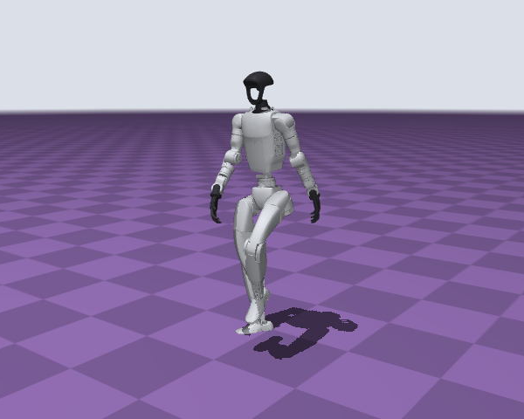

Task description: In place motions

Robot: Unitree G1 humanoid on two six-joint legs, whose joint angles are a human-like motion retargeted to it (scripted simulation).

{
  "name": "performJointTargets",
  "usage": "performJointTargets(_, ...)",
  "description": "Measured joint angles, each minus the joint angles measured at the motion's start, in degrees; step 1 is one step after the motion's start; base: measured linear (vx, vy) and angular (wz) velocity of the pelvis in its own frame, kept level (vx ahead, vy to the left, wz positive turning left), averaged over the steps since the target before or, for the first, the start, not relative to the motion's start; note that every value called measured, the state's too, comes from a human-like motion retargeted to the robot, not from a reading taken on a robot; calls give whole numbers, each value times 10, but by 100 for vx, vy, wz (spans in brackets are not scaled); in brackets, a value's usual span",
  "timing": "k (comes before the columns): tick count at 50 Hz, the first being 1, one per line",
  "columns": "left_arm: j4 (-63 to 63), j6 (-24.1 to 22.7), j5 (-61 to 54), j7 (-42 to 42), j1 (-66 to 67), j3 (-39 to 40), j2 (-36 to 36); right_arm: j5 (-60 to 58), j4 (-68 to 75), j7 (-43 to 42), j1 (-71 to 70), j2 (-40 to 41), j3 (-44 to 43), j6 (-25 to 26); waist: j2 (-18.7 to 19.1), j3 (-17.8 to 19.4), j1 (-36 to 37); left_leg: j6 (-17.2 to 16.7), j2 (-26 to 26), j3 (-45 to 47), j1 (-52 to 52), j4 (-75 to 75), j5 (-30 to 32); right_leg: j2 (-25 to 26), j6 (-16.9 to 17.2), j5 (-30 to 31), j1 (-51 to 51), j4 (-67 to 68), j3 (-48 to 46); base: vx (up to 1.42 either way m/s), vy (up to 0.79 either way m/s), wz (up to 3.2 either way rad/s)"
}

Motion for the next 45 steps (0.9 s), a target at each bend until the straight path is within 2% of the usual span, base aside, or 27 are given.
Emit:
performJointTargets(2, 0, 2, 8, 14, 46, 8, 0, 32, -22, -3, -4, 5, 22, -12, -2, -15, -4, -3, -6, 3, -25, 15, -4, -2, -5, -2, -7, 7, 1, 25, -5, -1)
performJointTargets(5, 0, 7, 12, 20, 69, 15, -2, 47, -42, 6, -13, 9, 32, -18, 1, -10, -7, -1, 6, 12, 4, -10, -8, -2, -4, -8, -2, 14, 4, 3, 2, -2)
performJointTargets(8, 0, 8, 13, 20, 64, 17, -3, 17, -40, 7, 3, 11, 23, -30, 17, -8, -17, -12, -5, 6, 120, -127, -2, 8, 5, -11, 20, 9, -5, 11, 10, 12)
performJointTargets(11, 0, 5, 6, 23, 50, 8, -10, -16, -3, -15, 56, 7, 18, -33, 18, -33, -24, -53, -70, -23, 283, -350, 31, 2, 16, -25, 28, 22, 1, 31, 10, -19)
performJointTargets(13, 0, -2, -3, 26, 30, -2, -15, -38, 39, -18, 99, 1, 12, -24, 25, -41, -16, -59, -115, -50, 418, -552, 72, 13, 19, -39, 32, 46, 18, 32, 2, -75)
performJointTargets(14, 0, -6, -7, 30, 11, -12, -16, -49, 67, -15, 119, -4, 3, -16, 34, -40, -10, -68, -126, -59, 482, -641, 25, 25, 19, -44, 32, 69, 25, 26, 0, -80)
performJointTargets(15, 0, -12, -12, 35, -10, -23, -16, -62, 98, -10, 136, -10, -10, -8, 44, -37, -5, -82, -134, -67, 544, -722, -57, 38, 19, -47, 30, 96, 30, 28, 3, -49)
performJointTargets(16, 0, -20, -13, 41, -31, -33, -20, -79, 132, -4, 154, -21, -23, 2, 55, -42, -8, -87, -113, -34, 577, -771, -88, 51, 19, -20, 17, 133, 31, 28, 6, -34)
performJointTargets(17, 0, -26, -15, 44, -54, -42, -25, -98, 167, 3, 170, -32, -34, 14, 67, -53, -14, -93, -94, -10, 592, -812, -103, 57, 22, 17, -12, 187, 29, 22, 8, -36)
performJointTargets(18, 0, -29, -20, 41, -83, -48, -30, -120, 201, 9, 181, -44, -40, 32, 79, -76, -22, -101, -81, -6, 572, -835, -85, 45, 30, 72, -71, 276, 22, 2, 7, -15)
performJointTargets(20, -23, -27, -31, 22, -158, -74, -32, -138, 256, 5, 190, -66, -58, 75, 86, -56, -57, -90, -90, -82, 536, -839, -65, -3, 48, 135, -201, 501, 39, -28, 7, 45)
performJointTargets(22, -66, -26, -39, -2, -232, -123, -26, -110, 311, -28, 199, -91, -85, 95, 86, -10, -65, -85, -86, -58, 550, -849, -59, -12, 32, 106, -288, 651, 74, -45, 18, 38)
performJointTargets(23, -86, -23, -40, -18, -273, -146, -16, -89, 329, -36, 204, -103, -93, 103, 90, 12, -76, -84, -79, -48, 551, -847, -60, -42, 10, 82, -323, 722, 62, -45, 22, 28)
performJointTargets(25, -131, -18, -11, -48, -334, -172, 5, -46, 335, -19, 231, -121, -97, 134, 93, 34, -95, -86, -69, -49, 543, -842, -62, -56, -15, 44, -403, 824, 69, -31, 14, 26)
performJointTargets(27, -190, -24, 39, -36, -339, -173, 3, -28, 335, -15, 274, -131, -111, 176, 101, 12, -106, -86, -65, -61, 520, -836, -63, -36, -15, 25, -473, 868, 89, 9, -2, -1)
performJointTargets(29, -234, -39, 53, -16, -339, -200, 4, -15, 335, -39, 318, -135, -140, 186, 110, -25, -103, -86, -64, -61, 498, -836, -63, -28, -16, 13, -521, 884, 99, 26, -8, -20)
performJointTargets(30, -256, -46, 51, -11, -337, -222, 5, -7, 335, -51, 338, -135, -155, 181, 114, -41, -95, -87, -61, -52, 492, -838, -64, -28, -21, 8, -532, 883, 99, 18, -8, -24)
performJointTargets(33, -300, -56, 54, -15, -339, -246, 14, 20, 335, -56, 345, -125, -169, 160, 98, -24, -84, -91, -69, -45, 516, -843, -68, -32, -28, 3, -471, 824, 94, -2, -6, -29)
performJointTargets(35, -308, -59, 66, -18, -326, -239, 9, 31, 335, -58, 337, -116, -164, 158, 88, -16, -69, -96, -70, -32, 538, -848, -72, -7, -14, 15, -399, 739, 106, 5, -6, -55)
performJointTargets(38, -283, -62, 71, -12, -278, -226, -16, 48, 335, -58, 317, -104, -131, 154, 89, -28, -54, -107, -66, -21, 559, -843, -87, 44, 9, 55, -244, 517, 123, 20, -7, -21)
performJointTargets(40, -248, -65, 68, -5, -237, -215, -37, 55, 335, -68, 292, -92, -104, 141, 93, -29, -62, -112, -64, -34, 569, -821, -104, 63, 15, 108, -116, 323, 114, 20, -6, 56)
performJointTargets(42, -201, -74, 63, 9, -194, -192, -51, 56, 335, -81, 254, -80, -72, 119, 80, -28, -58, -113, -74, -40, 559, -762, -113, 57, 40, -29, -14, 164, 89, 8, -13, 44)
performJointTargets(43, -174, -79, 63, 19, -174, -173, -52, 54, 335, -89, 230, -71, -54, 109, 69, -36, -55, -110, -82, -32, 538, -712, -89, 39, 22, -61, 13, 105, 44, -1, -14, 15)
performJointTargets(45, -122, -75, 69, 41, -141, -131, -49, 35, 313, -95, 182, -52, -35, 97, 40, -70, -21, -96, -83, 15, 432, -559, 33, -5, 31, -55, 14, 47, 45, -16, -17, 26)
